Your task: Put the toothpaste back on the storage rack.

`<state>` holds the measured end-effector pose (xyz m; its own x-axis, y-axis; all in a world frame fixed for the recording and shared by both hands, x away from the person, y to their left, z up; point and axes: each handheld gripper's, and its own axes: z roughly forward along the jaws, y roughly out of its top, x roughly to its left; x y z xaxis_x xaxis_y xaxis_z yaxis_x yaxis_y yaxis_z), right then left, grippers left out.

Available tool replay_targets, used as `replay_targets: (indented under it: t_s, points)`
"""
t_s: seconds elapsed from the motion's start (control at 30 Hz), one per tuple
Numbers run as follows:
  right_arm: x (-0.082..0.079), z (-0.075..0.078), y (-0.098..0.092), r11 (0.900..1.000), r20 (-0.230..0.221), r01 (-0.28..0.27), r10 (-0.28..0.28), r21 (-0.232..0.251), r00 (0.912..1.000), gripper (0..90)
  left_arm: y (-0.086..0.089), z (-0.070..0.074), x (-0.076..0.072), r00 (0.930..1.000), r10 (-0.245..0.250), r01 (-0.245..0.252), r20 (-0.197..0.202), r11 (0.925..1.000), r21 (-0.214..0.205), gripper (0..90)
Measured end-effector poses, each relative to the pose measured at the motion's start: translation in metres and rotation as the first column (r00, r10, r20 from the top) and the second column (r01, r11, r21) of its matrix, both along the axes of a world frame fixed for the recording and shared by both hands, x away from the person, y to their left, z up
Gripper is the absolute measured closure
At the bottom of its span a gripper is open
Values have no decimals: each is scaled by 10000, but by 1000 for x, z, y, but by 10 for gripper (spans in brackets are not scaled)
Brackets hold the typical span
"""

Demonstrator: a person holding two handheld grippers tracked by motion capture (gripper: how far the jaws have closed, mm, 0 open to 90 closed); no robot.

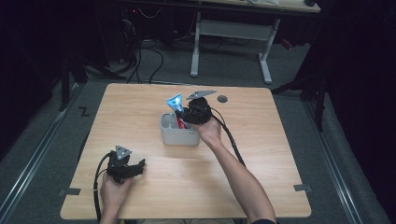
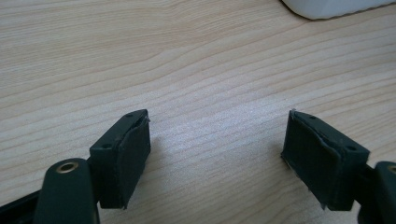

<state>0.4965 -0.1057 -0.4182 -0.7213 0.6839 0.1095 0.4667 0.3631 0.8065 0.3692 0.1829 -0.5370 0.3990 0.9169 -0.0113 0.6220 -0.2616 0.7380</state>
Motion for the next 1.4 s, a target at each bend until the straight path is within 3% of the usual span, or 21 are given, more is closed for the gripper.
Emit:
replay_targets:
  t_s: [0.3,0.63,1.07,1.3,1.4]
  points:
    - [-4,-5,-4,10000,-94,72,-73,-44,9999,710,0,0,0,10000,3,-3,2,10000,-10,233]
    - [-4,-5,-13,9991,-385,206,-192,357,9991,693,0,0,0,10000,2,-2,4,10000,-10,233]
    - [-6,-3,-22,9973,-270,493,-479,541,9985,683,0,0,0,10000,2,-2,0,10000,-13,233]
    - [-7,-7,-32,9950,-435,744,-716,666,9965,667,0,0,0,10000,2,-2,1,10000,-11,233]
    - [-9,-10,-36,9943,-381,781,-755,724,9964,625,0,0,0,10000,1,-1,3,10000,-10,233]
